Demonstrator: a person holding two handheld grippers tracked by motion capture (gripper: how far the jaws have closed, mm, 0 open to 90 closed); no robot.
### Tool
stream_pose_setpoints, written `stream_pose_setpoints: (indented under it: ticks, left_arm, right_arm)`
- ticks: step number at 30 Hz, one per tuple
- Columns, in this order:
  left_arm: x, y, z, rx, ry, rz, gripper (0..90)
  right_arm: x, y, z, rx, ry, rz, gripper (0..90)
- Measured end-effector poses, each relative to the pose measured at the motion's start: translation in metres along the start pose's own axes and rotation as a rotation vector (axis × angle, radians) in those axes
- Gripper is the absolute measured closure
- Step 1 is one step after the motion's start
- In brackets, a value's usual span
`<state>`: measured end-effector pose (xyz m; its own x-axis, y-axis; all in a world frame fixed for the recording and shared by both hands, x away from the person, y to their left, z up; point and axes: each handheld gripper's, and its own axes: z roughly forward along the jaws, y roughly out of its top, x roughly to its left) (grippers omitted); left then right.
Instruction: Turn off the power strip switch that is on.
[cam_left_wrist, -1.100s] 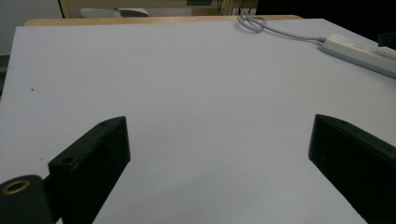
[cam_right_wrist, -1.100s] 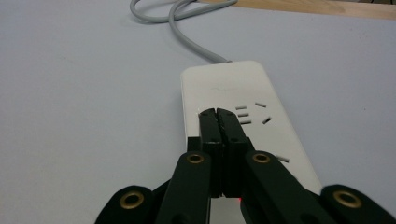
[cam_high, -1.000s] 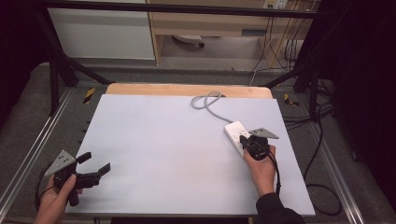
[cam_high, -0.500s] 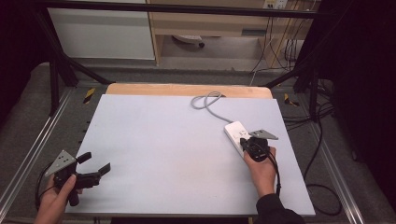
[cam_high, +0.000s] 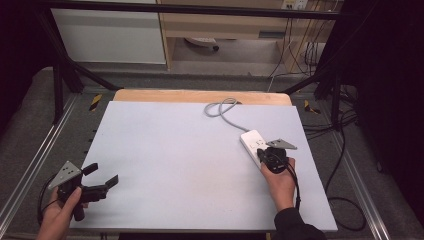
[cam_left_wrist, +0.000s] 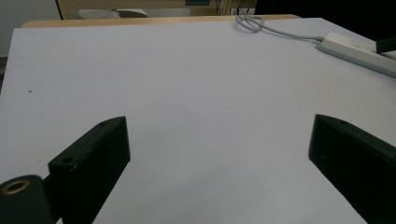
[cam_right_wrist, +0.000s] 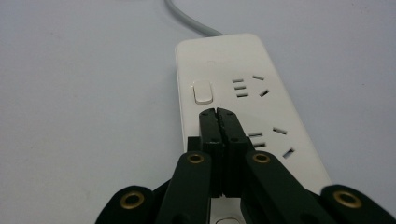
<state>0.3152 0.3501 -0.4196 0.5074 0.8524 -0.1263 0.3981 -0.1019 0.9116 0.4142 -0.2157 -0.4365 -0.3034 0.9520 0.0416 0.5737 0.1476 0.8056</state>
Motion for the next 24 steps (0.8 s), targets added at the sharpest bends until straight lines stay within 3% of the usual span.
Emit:
stream_pose_setpoints:
  ticks: [24]
  left_arm:
    - [-0.0006, -0.0001, 0.0003, 0.002, -0.002, 0.001, 5.4]
  right_arm:
    - [0.0026, 0.0000, -0.0005, 0.010, -0.014, -0.006, 90.0]
